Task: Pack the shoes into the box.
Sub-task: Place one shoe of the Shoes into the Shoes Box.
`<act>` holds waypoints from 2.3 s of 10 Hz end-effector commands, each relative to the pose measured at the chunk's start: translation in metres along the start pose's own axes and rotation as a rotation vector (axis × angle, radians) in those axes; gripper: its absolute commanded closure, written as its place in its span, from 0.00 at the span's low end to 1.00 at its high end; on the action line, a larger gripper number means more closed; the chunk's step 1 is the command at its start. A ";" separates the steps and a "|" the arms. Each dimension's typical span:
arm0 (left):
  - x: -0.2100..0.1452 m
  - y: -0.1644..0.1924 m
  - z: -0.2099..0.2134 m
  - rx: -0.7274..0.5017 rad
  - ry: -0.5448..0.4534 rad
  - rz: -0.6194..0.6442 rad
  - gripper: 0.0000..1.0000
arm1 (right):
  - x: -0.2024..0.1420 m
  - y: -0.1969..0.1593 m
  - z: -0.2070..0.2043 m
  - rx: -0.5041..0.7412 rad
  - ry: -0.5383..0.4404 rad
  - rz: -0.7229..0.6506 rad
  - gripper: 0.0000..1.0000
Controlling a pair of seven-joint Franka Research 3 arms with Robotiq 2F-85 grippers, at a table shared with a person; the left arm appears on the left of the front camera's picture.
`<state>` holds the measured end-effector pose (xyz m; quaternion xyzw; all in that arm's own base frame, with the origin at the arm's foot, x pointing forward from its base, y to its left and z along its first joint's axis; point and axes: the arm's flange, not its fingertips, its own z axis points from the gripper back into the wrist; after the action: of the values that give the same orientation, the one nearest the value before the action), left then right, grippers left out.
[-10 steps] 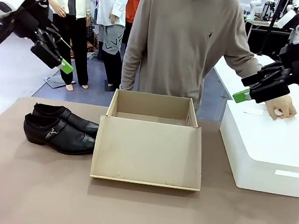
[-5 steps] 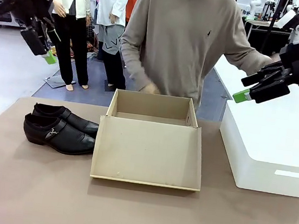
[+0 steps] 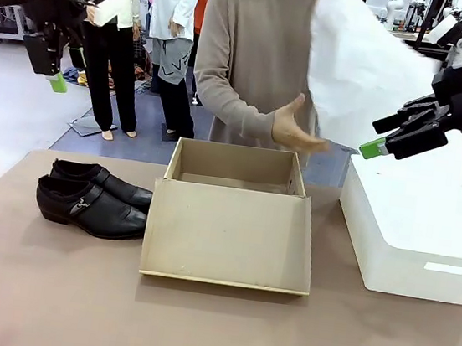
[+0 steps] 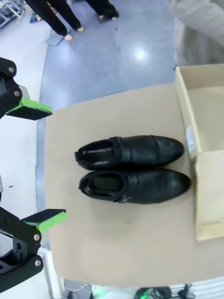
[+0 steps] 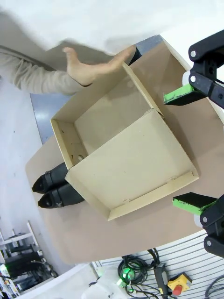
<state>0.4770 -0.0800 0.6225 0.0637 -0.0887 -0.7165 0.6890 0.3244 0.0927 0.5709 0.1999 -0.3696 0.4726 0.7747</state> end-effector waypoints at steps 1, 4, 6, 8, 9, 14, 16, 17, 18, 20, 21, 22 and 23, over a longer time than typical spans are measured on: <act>-0.006 0.008 -0.013 0.028 0.017 -0.017 0.00 | 0.000 -0.002 0.000 0.011 -0.018 0.008 0.00; -0.009 0.012 -0.028 0.027 -0.019 -0.001 0.00 | 0.000 -0.002 0.000 0.011 -0.018 0.008 0.00; -0.008 0.016 -0.025 0.014 0.009 0.007 0.00 | 0.000 -0.002 0.000 0.011 -0.018 0.008 0.00; -0.008 0.016 -0.025 0.014 0.009 0.007 0.00 | 0.000 -0.002 0.000 0.011 -0.018 0.008 0.00; -0.008 0.016 -0.025 0.014 0.009 0.007 0.00 | 0.000 -0.002 0.000 0.011 -0.018 0.008 0.00; -0.015 0.034 -0.059 -0.008 -0.028 0.073 0.00 | 0.000 -0.002 0.000 0.011 -0.018 0.008 0.00; -0.018 0.040 -0.081 -0.043 -0.044 0.107 0.00 | 0.000 -0.002 0.000 0.011 -0.018 0.008 0.00; -0.020 0.044 -0.095 -0.050 -0.033 0.119 0.00 | 0.000 -0.002 0.000 0.011 -0.018 0.008 0.00; -0.023 0.046 -0.108 -0.066 -0.025 0.124 0.00 | 0.000 -0.002 0.000 0.011 -0.018 0.008 0.00; -0.027 0.051 -0.135 -0.091 0.006 0.143 0.00 | 0.000 -0.002 0.000 0.011 -0.018 0.008 0.00; -0.029 0.052 -0.147 -0.114 0.008 0.139 0.00 | 0.000 -0.002 0.000 0.011 -0.018 0.008 0.00; -0.031 0.052 -0.158 -0.131 0.013 0.140 0.00 | 0.000 -0.002 0.000 0.011 -0.018 0.008 0.00; -0.033 0.053 -0.166 -0.149 0.008 0.142 0.00 | 0.000 -0.002 0.000 0.011 -0.018 0.008 0.00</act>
<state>0.5631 -0.0558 0.4708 0.0073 -0.0395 -0.6738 0.7378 0.3244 0.0925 0.5708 0.1997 -0.3692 0.4724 0.7751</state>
